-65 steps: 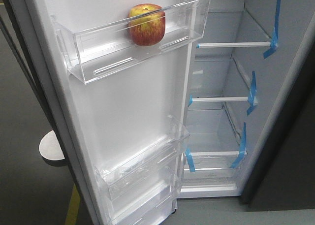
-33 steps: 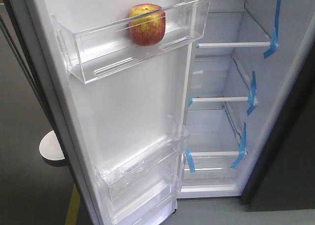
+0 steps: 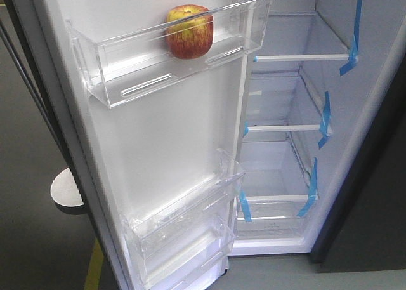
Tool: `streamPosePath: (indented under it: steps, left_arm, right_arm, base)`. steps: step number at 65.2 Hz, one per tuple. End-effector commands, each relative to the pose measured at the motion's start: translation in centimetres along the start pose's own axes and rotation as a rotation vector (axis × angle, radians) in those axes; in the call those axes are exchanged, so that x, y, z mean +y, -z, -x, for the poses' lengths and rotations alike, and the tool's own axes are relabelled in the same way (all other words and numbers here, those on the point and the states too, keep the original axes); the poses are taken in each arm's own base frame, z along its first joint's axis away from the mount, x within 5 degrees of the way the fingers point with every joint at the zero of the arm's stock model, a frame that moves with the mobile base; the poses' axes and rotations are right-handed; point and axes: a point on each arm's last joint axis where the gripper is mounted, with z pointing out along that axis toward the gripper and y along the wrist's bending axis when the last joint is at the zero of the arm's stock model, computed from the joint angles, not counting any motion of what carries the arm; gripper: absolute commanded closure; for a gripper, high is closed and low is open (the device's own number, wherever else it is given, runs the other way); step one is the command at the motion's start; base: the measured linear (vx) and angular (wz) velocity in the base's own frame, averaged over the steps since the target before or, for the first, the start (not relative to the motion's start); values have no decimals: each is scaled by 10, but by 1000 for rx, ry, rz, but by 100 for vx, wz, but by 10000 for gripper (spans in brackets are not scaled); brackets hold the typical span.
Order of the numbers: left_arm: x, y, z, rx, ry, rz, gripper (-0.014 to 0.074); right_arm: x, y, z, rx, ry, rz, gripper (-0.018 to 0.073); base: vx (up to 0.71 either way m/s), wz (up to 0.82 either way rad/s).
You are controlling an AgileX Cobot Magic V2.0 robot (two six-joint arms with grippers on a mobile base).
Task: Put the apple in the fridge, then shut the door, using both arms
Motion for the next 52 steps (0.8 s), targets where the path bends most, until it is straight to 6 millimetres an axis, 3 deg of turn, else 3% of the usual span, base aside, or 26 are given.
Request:
streamPosePath:
  steps: [1,10,18,26,35,52]
  left_arm:
    - [-1,4,15,-86,-2,-9,-39]
    - [-2,4,15,-80,28,-19,-115]
    - [-5,4,17,-101,196,-68,-95]
    - [-7,-4,31,-136,228,-79,-45]
    - [-9,-36,57,-88,196,-58,8]
    - [-15,-108,101,-28,183,-44,13]
  right_arm:
    - [-1,3,10,-73,11,-10,0]
    - [-1,3,10,-73,11,-10,0]
    - [-1,3,10,-73,11,-10,0]
    - [-1,3,10,-73,11,-10,0]
    - [-1,3,10,-73,11,-10,0]
    - [-1,3,10,-73,11,-10,0]
  base:
    - [0,0]
    - [0,0]
    - [0,0]
    - [0,0]
    - [0,0]
    - [0,0]
